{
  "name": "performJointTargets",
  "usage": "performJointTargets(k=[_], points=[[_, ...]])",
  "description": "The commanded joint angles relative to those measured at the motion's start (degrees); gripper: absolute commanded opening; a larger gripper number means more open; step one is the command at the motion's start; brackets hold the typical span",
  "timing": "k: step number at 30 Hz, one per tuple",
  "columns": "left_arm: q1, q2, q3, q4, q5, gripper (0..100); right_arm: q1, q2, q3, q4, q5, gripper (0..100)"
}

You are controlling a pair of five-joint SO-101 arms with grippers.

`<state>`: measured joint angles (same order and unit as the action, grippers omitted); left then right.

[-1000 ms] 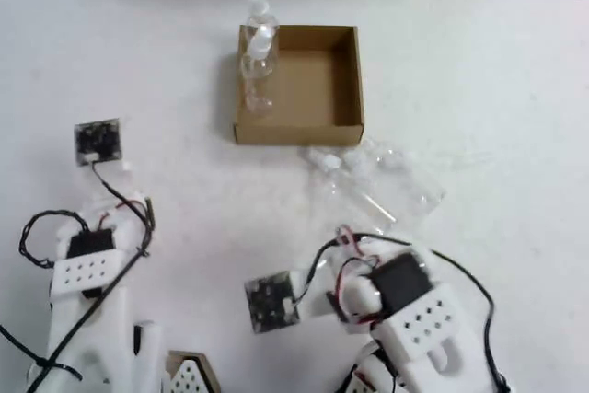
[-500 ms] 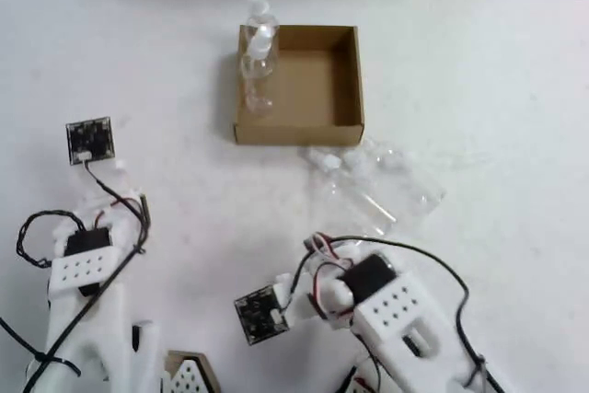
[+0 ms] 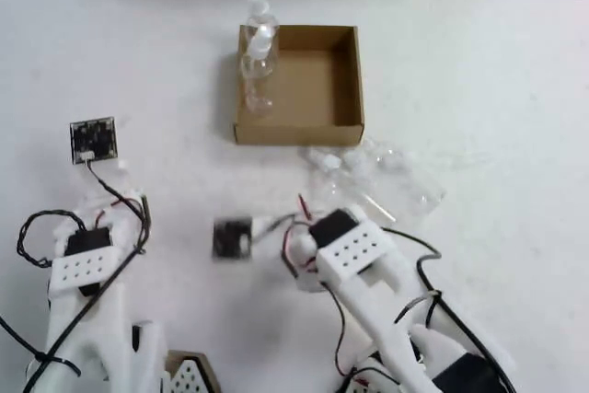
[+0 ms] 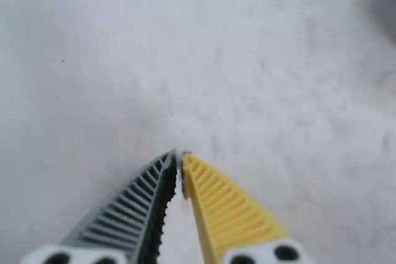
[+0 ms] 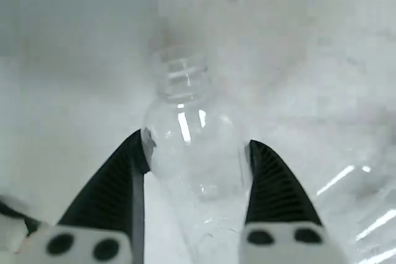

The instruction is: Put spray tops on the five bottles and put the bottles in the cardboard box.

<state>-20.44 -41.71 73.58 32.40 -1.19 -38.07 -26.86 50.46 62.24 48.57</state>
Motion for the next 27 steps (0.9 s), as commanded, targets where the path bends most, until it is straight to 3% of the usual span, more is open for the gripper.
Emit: performJointTargets(k=[1,5,9,16,21,27], points=[[0.48,0.22,-1.32,-1.67,-0.53,2,0.75,-0.04,-8.79,-0.13,-23.74,2.4],[0.48,0.22,-1.32,-1.67,-0.53,2,0.31,-0.04,-13.36,-0.57,-48.70,5.9],[0.48,0.22,-1.23,-1.67,-0.53,2,0.31,0.13,-13.80,-4.35,-64.70,10.4],[0.48,0.22,-1.14,-1.67,-0.53,2,1.71,7.96,-9.76,-16.13,-68.66,7.6],[0.66,0.22,-1.14,-1.67,-0.53,2,1.45,14.81,-11.34,-18.86,-68.48,22.9],[0.84,0.22,-1.05,-1.67,-0.53,2,2.95,15.78,-18.20,-7.60,-68.40,39.4]])
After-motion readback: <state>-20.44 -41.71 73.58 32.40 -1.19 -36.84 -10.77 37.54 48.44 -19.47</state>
